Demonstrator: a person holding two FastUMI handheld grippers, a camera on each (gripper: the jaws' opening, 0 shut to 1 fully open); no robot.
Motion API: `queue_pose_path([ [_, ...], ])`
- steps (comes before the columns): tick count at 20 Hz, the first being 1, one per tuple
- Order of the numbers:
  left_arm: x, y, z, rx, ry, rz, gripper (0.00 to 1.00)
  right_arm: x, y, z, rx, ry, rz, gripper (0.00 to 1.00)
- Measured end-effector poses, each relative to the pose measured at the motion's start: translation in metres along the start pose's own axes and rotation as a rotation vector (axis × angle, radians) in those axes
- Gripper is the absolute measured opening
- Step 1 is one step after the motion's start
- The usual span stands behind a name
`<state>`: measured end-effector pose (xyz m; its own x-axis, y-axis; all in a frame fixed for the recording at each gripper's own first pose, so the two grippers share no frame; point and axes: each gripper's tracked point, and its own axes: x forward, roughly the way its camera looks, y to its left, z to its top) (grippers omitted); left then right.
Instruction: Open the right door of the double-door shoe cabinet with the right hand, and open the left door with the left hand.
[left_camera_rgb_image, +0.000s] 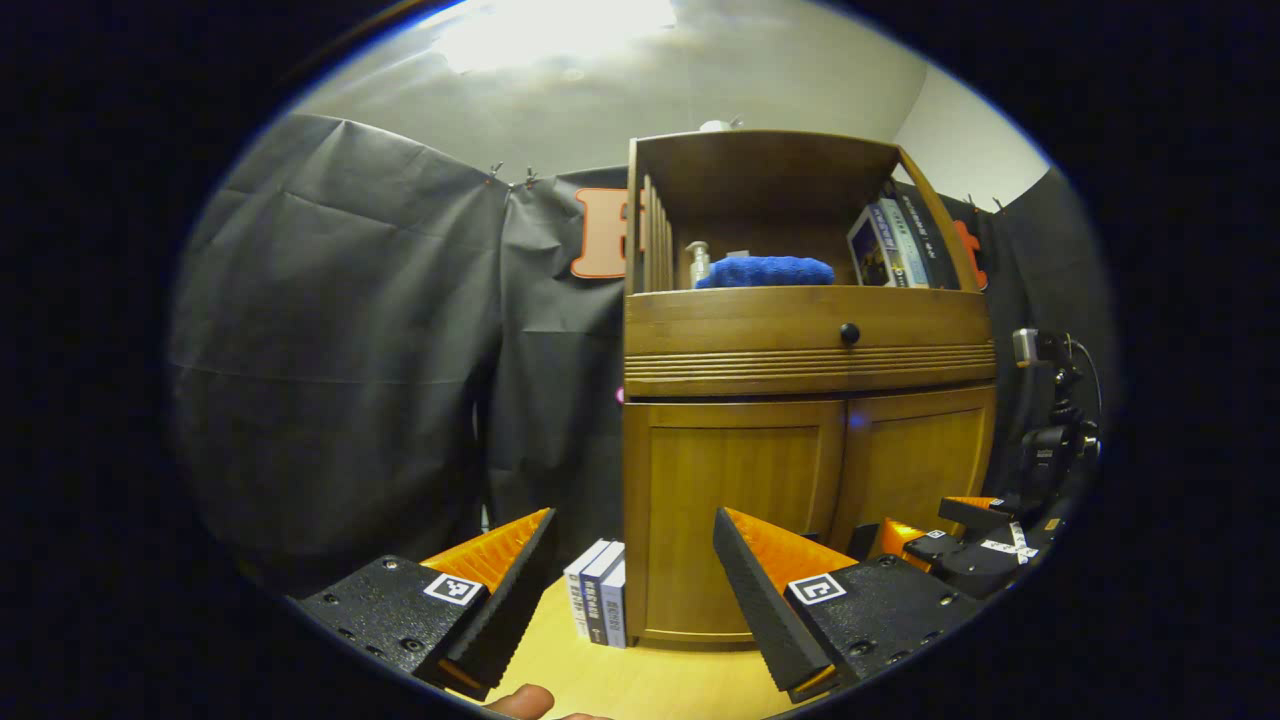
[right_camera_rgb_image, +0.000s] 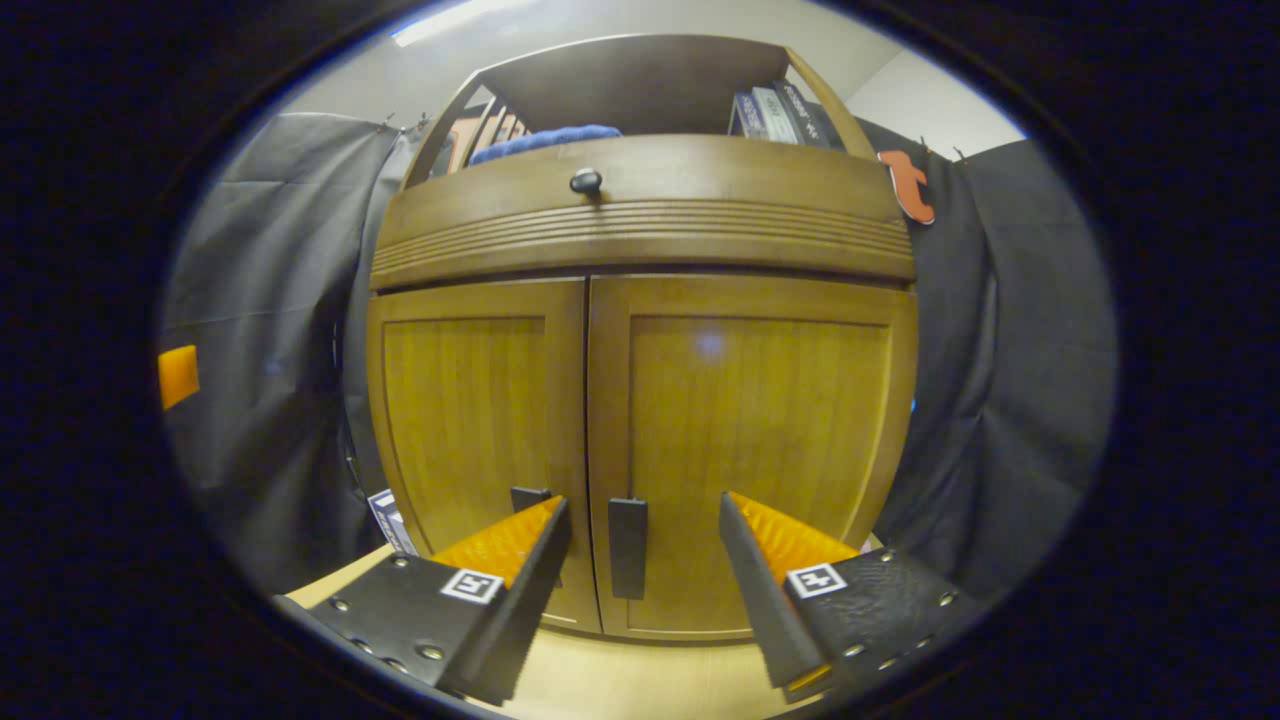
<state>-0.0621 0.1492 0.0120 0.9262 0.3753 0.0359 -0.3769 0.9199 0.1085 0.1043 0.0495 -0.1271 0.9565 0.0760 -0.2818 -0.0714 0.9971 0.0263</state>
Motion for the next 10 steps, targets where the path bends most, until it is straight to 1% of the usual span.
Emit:
queue_pose_path([
  [1,0.0,0.01,-0.002,0.004,0.004,0.027,0.92,0.009,0.004,-0.008,-0.005,0.021,-0.001,0.82],
  [2,0.001,0.019,-0.003,0.007,0.006,0.053,0.92,0.017,0.006,-0.014,-0.015,0.042,-0.004,0.81],
  [3,0.001,0.029,-0.005,0.009,0.009,0.077,0.92,0.025,0.006,-0.019,-0.028,0.056,-0.009,0.83],
  [4,0.001,0.036,-0.006,0.01,0.013,0.097,0.92,0.033,0.007,-0.022,-0.038,0.065,-0.01,0.81],
  [5,0.0,0.045,-0.008,0.01,0.018,0.117,0.92,0.037,0.006,-0.027,-0.049,0.074,-0.024,0.82],
  [6,0.0,0.051,-0.01,0.011,0.022,0.136,0.92,0.043,0.007,-0.031,-0.056,0.082,-0.03,0.78],
  [7,-0.001,0.057,-0.013,0.011,0.027,0.152,0.92,0.049,0.009,-0.034,-0.056,0.091,-0.028,0.64],
  [8,-0.002,0.063,-0.014,0.012,0.03,0.167,0.92,0.054,0.011,-0.037,-0.055,0.1,-0.026,0.66],
  [9,-0.001,0.068,-0.015,0.013,0.032,0.18,0.92,0.059,0.012,-0.04,-0.057,0.106,-0.027,0.66],
  [10,-0.001,0.073,-0.015,0.014,0.033,0.192,0.92,0.062,0.011,-0.044,-0.062,0.109,-0.029,0.64],
])
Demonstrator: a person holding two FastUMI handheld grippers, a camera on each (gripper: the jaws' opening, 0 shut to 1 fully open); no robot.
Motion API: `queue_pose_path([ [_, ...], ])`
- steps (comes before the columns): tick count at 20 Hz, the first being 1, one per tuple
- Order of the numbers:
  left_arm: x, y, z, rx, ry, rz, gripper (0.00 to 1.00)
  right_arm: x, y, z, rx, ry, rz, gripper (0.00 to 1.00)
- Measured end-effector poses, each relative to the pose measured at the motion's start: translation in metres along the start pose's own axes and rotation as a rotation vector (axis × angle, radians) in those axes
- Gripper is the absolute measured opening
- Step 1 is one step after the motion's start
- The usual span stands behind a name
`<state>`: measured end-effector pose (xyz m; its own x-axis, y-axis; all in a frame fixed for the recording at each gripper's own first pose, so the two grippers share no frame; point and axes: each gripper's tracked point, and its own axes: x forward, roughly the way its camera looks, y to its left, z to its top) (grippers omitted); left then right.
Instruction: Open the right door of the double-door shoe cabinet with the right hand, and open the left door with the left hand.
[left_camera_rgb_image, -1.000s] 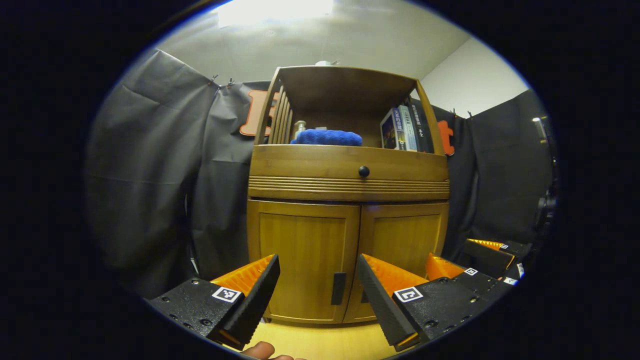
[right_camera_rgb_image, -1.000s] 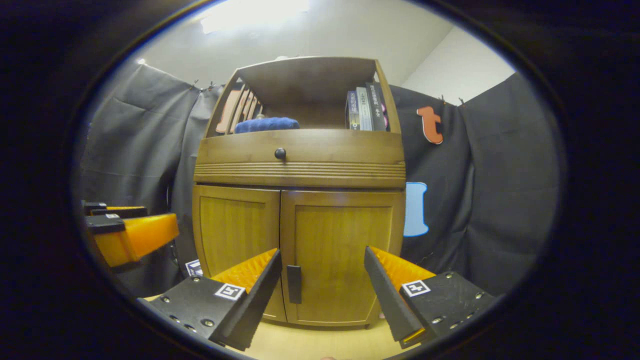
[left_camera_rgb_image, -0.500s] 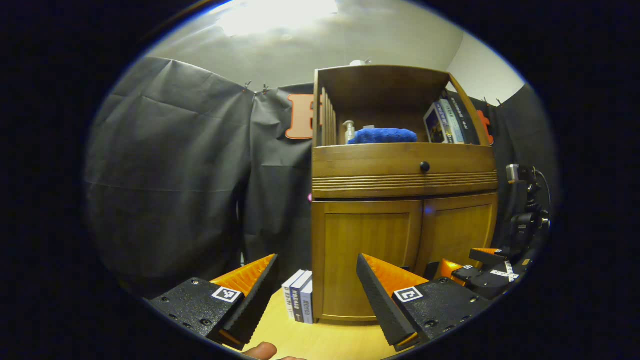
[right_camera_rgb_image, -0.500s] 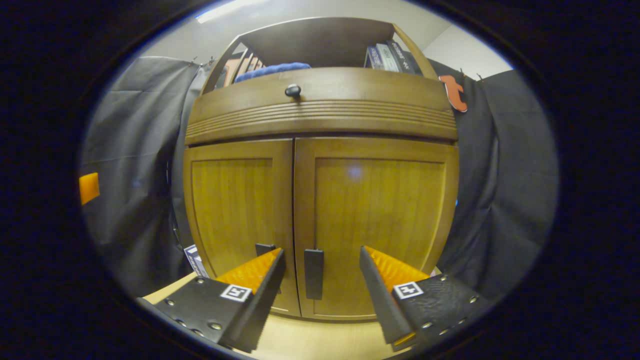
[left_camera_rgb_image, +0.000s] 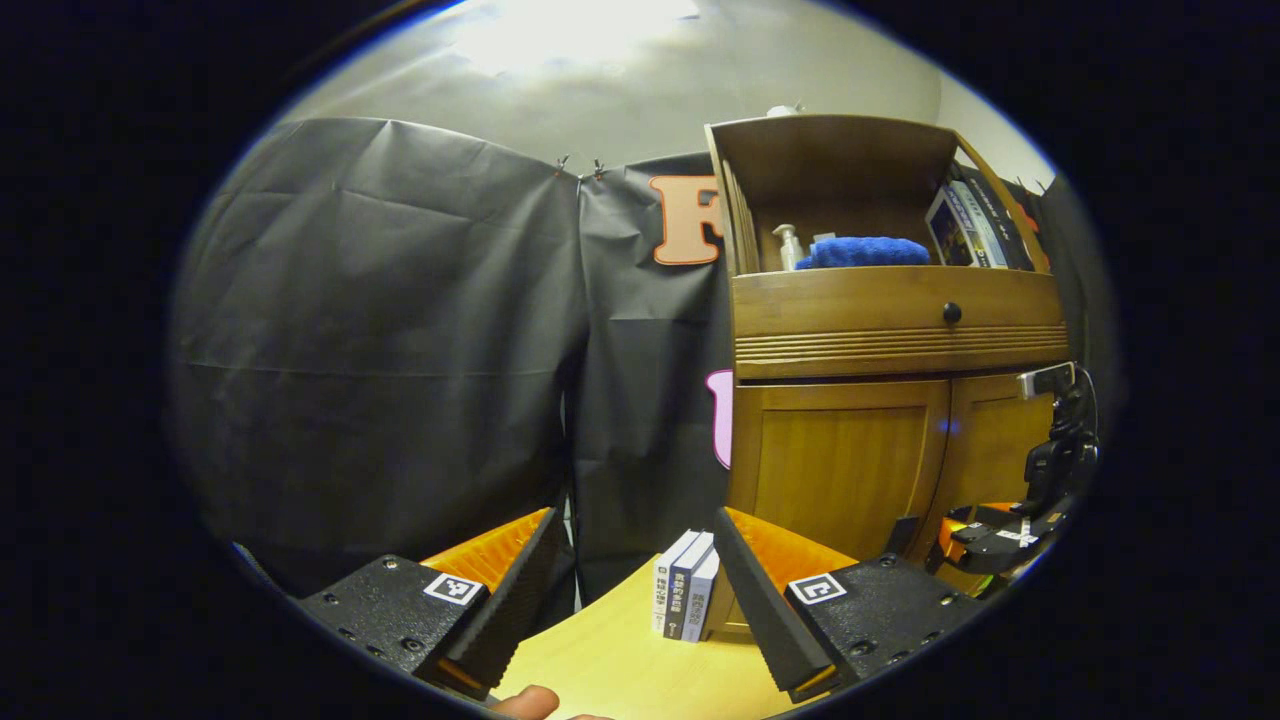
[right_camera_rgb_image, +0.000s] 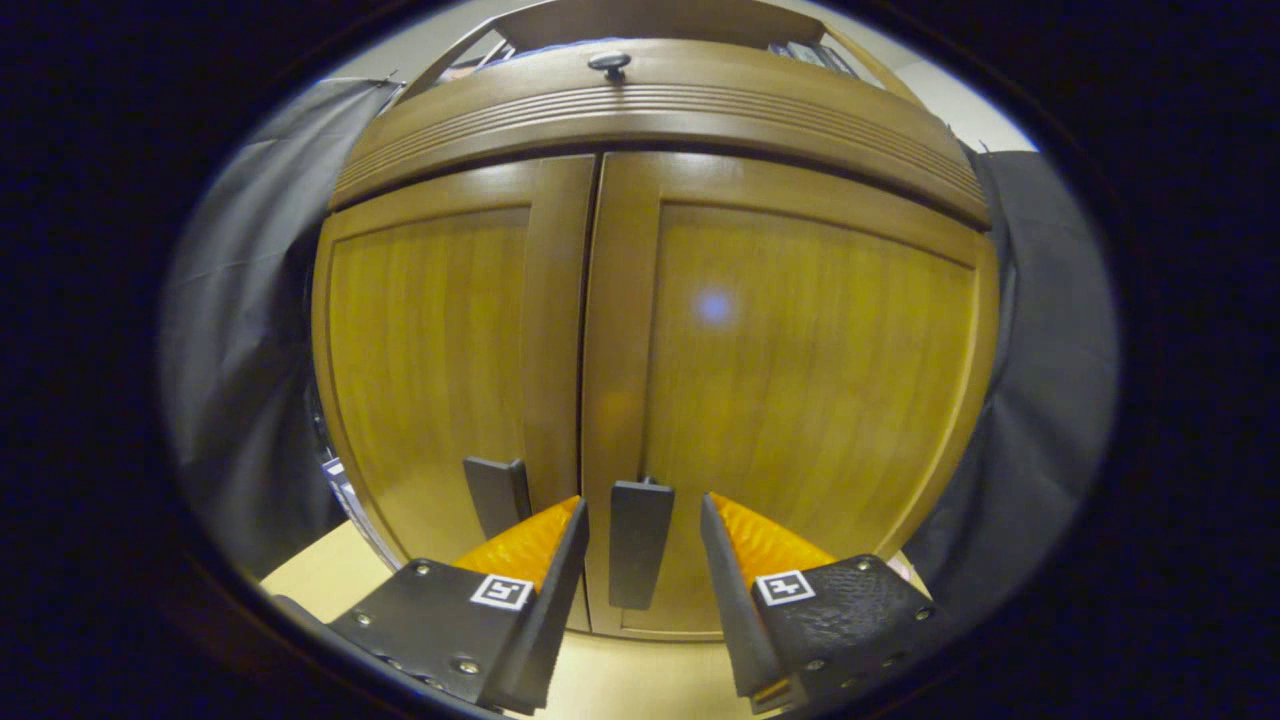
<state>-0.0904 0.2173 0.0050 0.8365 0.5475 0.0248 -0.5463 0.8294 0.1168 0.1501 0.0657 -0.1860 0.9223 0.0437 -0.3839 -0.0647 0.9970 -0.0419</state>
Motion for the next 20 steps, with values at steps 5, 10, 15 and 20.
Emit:
queue_pose_path([
  [5,0.006,0.013,0.0,0.01,-0.005,0.039,0.95,0.019,0.005,-0.005,-0.013,0.024,-0.008,0.47],
  [10,0.013,0.011,0.001,0.014,-0.002,0.034,0.92,0.02,0.002,-0.005,0.024,0.037,-0.008,0.33],
  [15,0.014,-0.007,-0.002,0.001,0.003,-0.012,0.92,0.018,0.001,-0.007,0.062,0.036,0.019,0.25],
  [20,0.008,-0.021,-0.003,-0.023,0.005,-0.056,0.92,-0.007,-0.001,-0.008,0.054,0.021,0.08,0.26],
])
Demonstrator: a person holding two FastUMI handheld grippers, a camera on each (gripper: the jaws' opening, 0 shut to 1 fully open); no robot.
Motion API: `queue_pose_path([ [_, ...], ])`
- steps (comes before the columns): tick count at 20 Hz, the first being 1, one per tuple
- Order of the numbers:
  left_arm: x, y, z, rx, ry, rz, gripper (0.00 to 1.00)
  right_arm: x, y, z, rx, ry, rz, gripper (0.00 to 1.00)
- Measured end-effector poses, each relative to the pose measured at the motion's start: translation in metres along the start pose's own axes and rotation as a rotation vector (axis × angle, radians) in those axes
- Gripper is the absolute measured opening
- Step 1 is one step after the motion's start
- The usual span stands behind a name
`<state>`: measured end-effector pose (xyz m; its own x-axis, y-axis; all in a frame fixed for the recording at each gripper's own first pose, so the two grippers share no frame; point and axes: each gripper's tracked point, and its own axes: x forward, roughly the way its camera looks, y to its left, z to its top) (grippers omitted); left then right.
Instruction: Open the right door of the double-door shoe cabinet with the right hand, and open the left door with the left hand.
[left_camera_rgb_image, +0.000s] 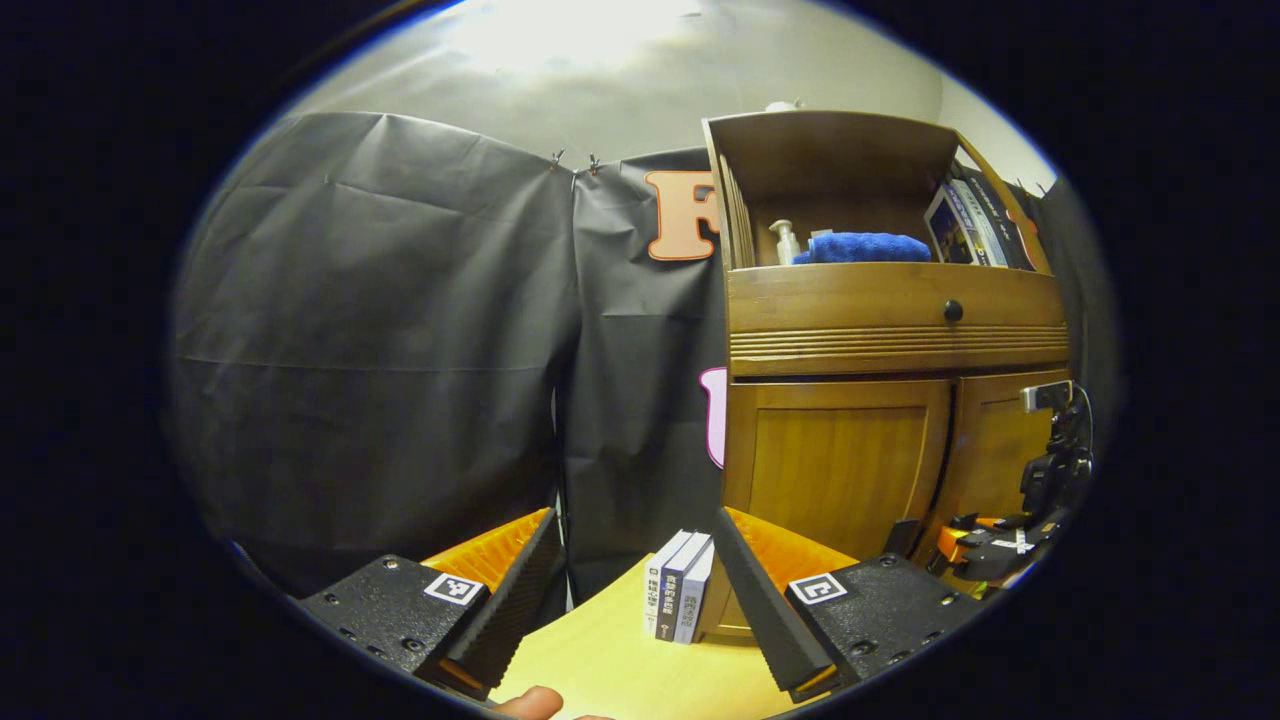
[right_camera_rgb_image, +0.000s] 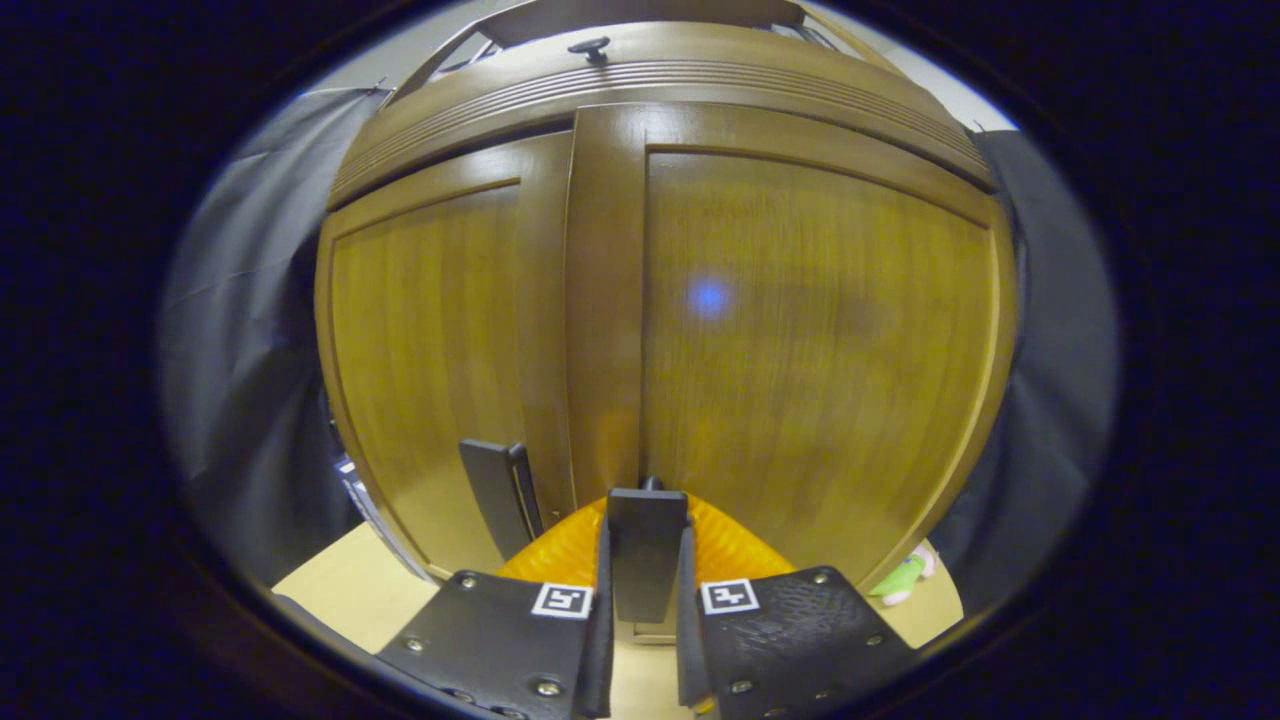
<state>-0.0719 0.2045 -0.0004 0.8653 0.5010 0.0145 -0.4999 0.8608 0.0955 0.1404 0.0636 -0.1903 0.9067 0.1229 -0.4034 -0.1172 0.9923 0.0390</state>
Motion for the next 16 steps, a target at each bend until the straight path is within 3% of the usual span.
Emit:
queue_pose_path([
  [8,-0.015,-0.035,-0.011,-0.048,0.038,-0.102,0.92,-0.052,-0.009,-0.014,-0.018,-0.011,0.099,0.25],
  [16,-0.036,-0.077,-0.017,-0.056,0.063,-0.224,0.92,-0.096,-0.031,-0.026,-0.007,-0.006,0.08,0.25],
])
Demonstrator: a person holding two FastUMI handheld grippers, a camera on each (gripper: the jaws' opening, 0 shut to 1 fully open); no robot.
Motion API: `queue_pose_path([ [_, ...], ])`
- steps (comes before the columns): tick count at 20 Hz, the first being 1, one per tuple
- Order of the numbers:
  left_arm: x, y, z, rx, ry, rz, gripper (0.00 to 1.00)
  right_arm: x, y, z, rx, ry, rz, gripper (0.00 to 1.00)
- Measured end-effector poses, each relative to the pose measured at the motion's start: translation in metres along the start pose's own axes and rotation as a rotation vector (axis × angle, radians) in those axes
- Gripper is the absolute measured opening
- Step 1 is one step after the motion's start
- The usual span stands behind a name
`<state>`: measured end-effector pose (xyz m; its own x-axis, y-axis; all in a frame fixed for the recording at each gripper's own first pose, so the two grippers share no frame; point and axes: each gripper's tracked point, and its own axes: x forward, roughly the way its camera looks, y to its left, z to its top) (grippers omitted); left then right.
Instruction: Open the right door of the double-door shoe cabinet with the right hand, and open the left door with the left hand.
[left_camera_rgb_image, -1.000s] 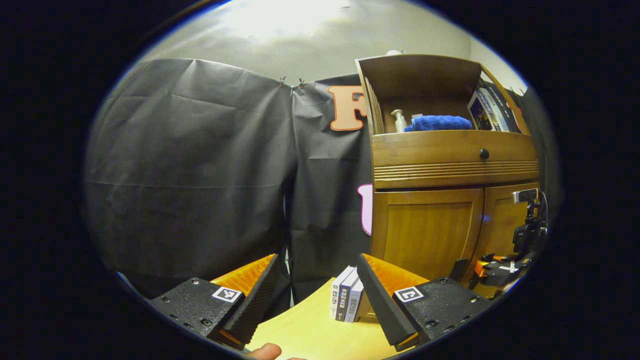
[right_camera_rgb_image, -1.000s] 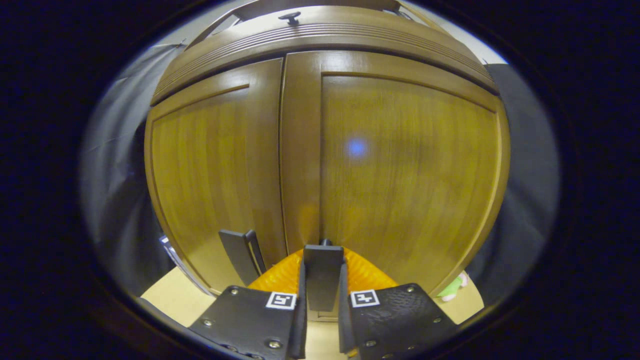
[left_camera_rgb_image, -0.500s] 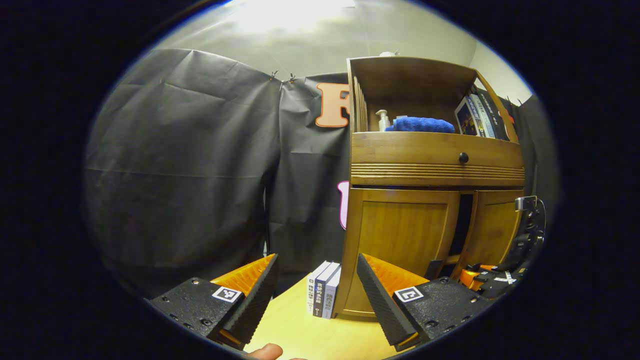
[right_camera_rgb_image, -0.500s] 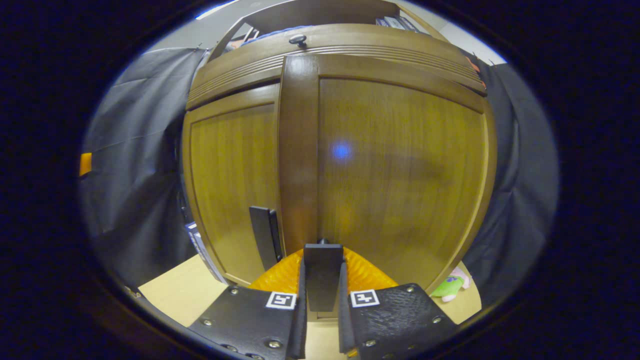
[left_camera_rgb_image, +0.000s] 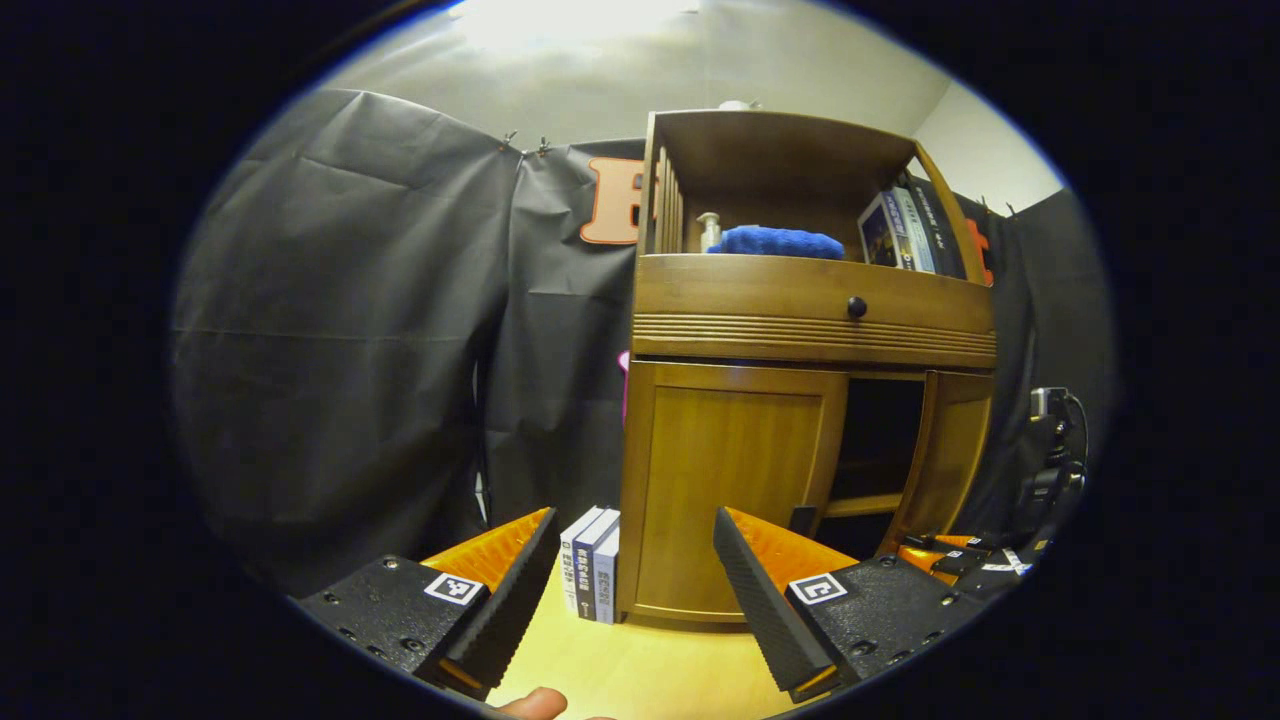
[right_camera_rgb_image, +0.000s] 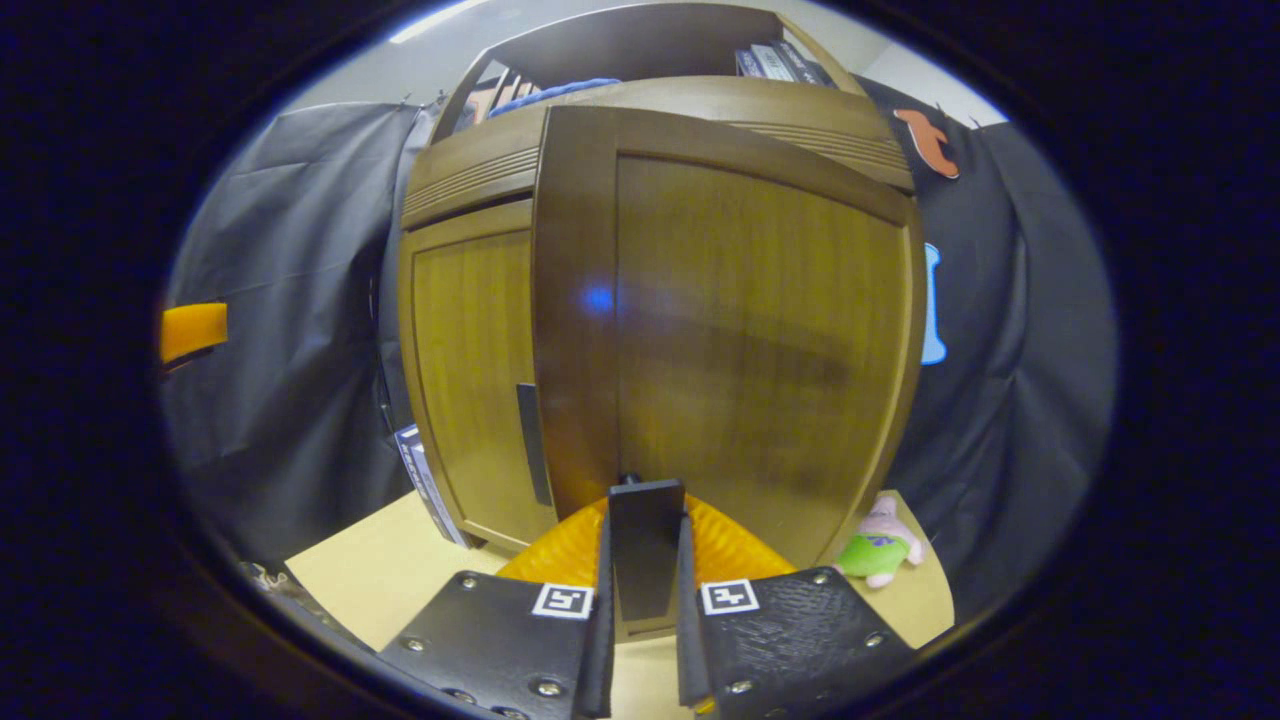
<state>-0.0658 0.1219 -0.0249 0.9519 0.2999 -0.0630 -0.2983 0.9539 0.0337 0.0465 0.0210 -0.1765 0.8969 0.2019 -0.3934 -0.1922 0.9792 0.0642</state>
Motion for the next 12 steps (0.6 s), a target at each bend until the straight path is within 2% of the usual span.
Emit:
queue_pose_path([
  [3,-0.002,-0.014,-0.004,0.001,0.012,-0.04,0.92,-0.015,-0.009,-0.003,0.005,0.002,-0.014,0.3],
  [5,-0.003,-0.022,-0.006,0.002,0.019,-0.064,0.92,-0.025,-0.016,-0.005,0.007,0.004,-0.025,0.25],
  [9,-0.006,-0.041,-0.013,-0.005,0.038,-0.115,0.92,-0.042,-0.03,-0.009,-0.001,0.007,-0.057,0.25],
  [10,-0.007,-0.045,-0.014,-0.007,0.043,-0.127,0.96,-0.046,-0.034,-0.01,-0.001,0.009,-0.066,0.25],
  [12,-0.007,-0.053,-0.016,-0.011,0.048,-0.149,0.92,-0.055,-0.042,-0.011,0.0,0.011,-0.085,0.25],
])
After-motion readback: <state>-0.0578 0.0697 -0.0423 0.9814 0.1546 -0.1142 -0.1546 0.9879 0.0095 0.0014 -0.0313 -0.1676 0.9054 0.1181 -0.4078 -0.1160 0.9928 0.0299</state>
